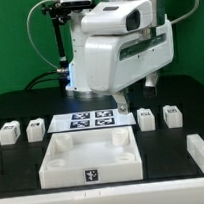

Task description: Assemble one leg

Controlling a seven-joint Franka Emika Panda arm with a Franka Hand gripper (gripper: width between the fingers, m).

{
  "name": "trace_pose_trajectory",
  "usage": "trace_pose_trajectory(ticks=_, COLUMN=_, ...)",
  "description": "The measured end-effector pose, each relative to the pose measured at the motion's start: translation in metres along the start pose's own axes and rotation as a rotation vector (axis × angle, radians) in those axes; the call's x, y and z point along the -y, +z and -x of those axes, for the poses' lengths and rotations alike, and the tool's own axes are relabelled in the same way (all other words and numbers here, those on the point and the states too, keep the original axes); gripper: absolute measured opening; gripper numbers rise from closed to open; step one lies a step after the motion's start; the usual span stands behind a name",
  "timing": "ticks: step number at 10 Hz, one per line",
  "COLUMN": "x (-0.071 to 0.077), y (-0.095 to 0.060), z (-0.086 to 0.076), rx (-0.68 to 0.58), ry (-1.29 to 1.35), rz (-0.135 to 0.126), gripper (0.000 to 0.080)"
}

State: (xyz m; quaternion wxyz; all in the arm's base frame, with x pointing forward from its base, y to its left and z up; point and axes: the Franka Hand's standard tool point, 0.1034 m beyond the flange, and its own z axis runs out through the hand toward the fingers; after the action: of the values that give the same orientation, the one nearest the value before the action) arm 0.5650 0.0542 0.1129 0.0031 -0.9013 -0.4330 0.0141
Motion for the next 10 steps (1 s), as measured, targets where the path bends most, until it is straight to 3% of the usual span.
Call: trace_pose_trajectory(ticks=10, x=0.0009, y=0.0011, z=0.0017, rx=0.000, ry=-0.037, rz=0.000, gripper=0.0650)
